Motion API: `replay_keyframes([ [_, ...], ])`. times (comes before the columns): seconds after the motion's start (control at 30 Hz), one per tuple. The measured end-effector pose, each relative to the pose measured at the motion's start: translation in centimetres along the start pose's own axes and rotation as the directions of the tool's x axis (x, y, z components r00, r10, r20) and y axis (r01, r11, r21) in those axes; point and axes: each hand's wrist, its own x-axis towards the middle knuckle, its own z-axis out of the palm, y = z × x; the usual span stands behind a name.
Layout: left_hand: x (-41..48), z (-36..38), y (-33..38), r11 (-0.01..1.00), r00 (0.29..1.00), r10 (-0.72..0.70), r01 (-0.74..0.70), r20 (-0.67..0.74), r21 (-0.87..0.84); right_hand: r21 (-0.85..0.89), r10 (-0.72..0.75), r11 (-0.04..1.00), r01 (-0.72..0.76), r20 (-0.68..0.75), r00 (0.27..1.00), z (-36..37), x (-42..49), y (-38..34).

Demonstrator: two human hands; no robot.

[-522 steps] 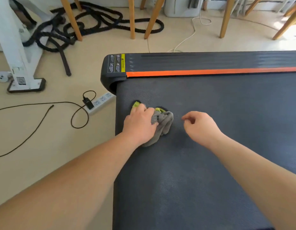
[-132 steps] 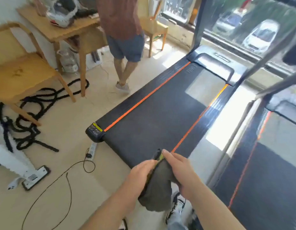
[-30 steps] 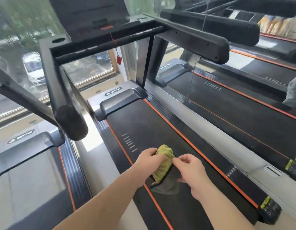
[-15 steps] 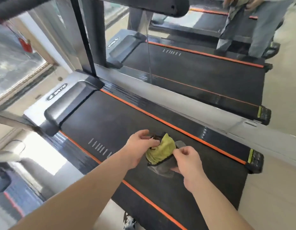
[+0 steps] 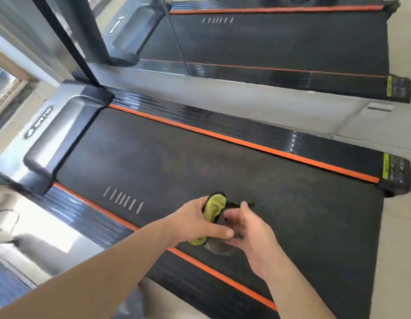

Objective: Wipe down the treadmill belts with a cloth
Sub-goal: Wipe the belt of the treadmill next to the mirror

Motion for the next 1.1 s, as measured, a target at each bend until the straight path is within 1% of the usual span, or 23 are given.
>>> replay_keyframes([
  [0.07, 2.4, -0.5, -2.1, 0.998, 1.0, -0.002, 0.003, -0.02, 0.067, -0.009, 0.051, 0.999, -0.05, 0.083, 0.995, 0.1, 2.4, 1.7],
  [0.13, 5.3, -1.7, -4.5, 0.993, 0.999, -0.007, 0.011, -0.036, 0.114, -0.057, 0.042, 0.998, -0.035, 0.122, 0.992, 1.2, 5.4, 3.0],
  [0.2, 8.7, -3.7, -7.1, 0.988, 0.999, -0.014, 0.019, -0.036, 0.152, -0.113, 0.0, 0.994, 0.008, 0.069, 0.998, 2.8, 9.2, 4.2],
  [0.27, 12.5, -5.8, -10.3, 0.987, 0.999, -0.027, 0.032, -0.032, 0.155, -0.241, -0.085, 0.967, 0.085, 0.007, 0.996, 4.4, 13.9, 5.8],
  [0.37, 17.9, -9.9, -16.0, 0.995, 0.996, -0.08, 0.082, -0.04, 0.057, -0.395, -0.247, 0.894, 0.214, -0.034, 0.968, 7.2, 21.1, 9.1],
  [0.5, 22.5, -15.6, -22.5, 0.982, 0.991, -0.113, 0.1, -0.075, -0.159, -0.479, -0.323, 0.839, 0.257, -0.058, 0.945, 13.0, 29.2, 12.0],
  [0.6, 23.7, -20.5, -26.1, 0.951, 0.988, -0.121, 0.086, -0.1, -0.297, -0.472, -0.35, 0.836, 0.281, -0.063, 0.935, 18.6, 33.4, 13.0],
  [0.73, 23.7, -27.1, -30.5, 0.911, 0.983, -0.128, 0.064, -0.133, -0.408, -0.458, -0.368, 0.831, 0.317, -0.023, 0.93, 26.0, 37.0, 13.7],
  [0.83, 23.4, -32.1, -33.4, 0.907, 0.983, -0.125, 0.059, -0.134, -0.418, -0.458, -0.405, 0.81, 0.368, 0.017, 0.914, 31.4, 38.9, 13.9],
  [1.0, 23.5, -38.5, -37.5, 0.932, 0.987, -0.083, 0.029, -0.135, -0.362, -0.454, -0.413, 0.796, 0.4, 0.076, 0.908, 39.8, 41.4, 14.0],
  [1.07, 23.6, -40.9, -38.5, 0.936, 0.992, -0.041, -0.003, -0.12, -0.351, -0.439, -0.426, 0.803, 0.403, 0.051, 0.903, 43.2, 42.6, 14.2],
  [1.1, 23.5, -42.1, -38.8, 0.932, 0.994, -0.019, -0.022, -0.108, -0.362, -0.411, -0.411, 0.824, 0.391, 0.042, 0.911, 44.9, 43.1, 14.3],
])
